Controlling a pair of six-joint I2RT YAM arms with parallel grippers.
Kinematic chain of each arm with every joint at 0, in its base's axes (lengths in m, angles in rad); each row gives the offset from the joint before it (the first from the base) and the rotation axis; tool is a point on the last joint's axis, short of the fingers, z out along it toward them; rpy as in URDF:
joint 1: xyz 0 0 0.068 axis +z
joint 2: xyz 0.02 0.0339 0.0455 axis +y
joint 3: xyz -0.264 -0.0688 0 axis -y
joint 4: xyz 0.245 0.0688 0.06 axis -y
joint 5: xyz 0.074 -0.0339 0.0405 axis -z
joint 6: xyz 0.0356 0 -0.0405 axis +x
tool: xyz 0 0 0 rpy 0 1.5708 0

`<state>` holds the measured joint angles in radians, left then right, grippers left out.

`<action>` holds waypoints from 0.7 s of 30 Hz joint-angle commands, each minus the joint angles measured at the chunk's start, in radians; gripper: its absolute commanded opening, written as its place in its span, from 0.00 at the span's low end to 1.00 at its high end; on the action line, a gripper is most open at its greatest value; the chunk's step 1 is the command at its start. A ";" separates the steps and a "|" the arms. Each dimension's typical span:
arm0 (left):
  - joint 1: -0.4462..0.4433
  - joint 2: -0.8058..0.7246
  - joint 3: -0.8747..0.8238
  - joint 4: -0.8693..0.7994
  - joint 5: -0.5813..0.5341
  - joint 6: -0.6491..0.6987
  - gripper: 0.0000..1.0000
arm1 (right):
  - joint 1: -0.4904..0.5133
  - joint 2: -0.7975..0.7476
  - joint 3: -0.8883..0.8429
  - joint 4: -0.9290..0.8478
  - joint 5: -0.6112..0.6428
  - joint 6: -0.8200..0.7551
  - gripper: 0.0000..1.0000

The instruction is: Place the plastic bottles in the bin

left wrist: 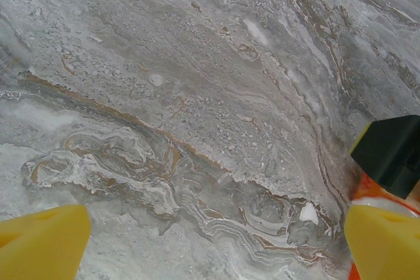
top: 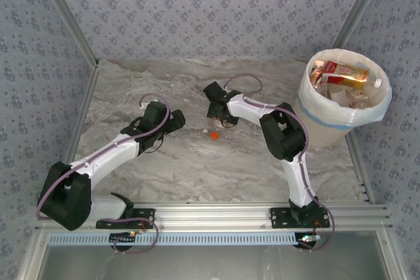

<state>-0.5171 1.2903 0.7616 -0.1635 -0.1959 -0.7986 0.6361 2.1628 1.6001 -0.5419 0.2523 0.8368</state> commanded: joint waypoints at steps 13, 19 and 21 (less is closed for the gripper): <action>0.006 -0.017 0.020 -0.011 -0.022 0.008 1.00 | -0.045 -0.365 -0.203 0.155 0.028 -0.179 0.53; 0.012 -0.028 0.045 -0.015 -0.042 0.028 0.99 | -0.115 -0.664 -0.295 0.225 0.016 -0.290 0.50; 0.014 -0.029 0.048 -0.014 -0.046 0.029 0.99 | -0.149 -0.758 -0.294 0.212 0.006 -0.344 0.49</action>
<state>-0.5137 1.2903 0.7647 -0.1646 -0.2142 -0.7891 0.5190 1.5017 1.3205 -0.3531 0.2626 0.5907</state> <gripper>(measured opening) 0.994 0.576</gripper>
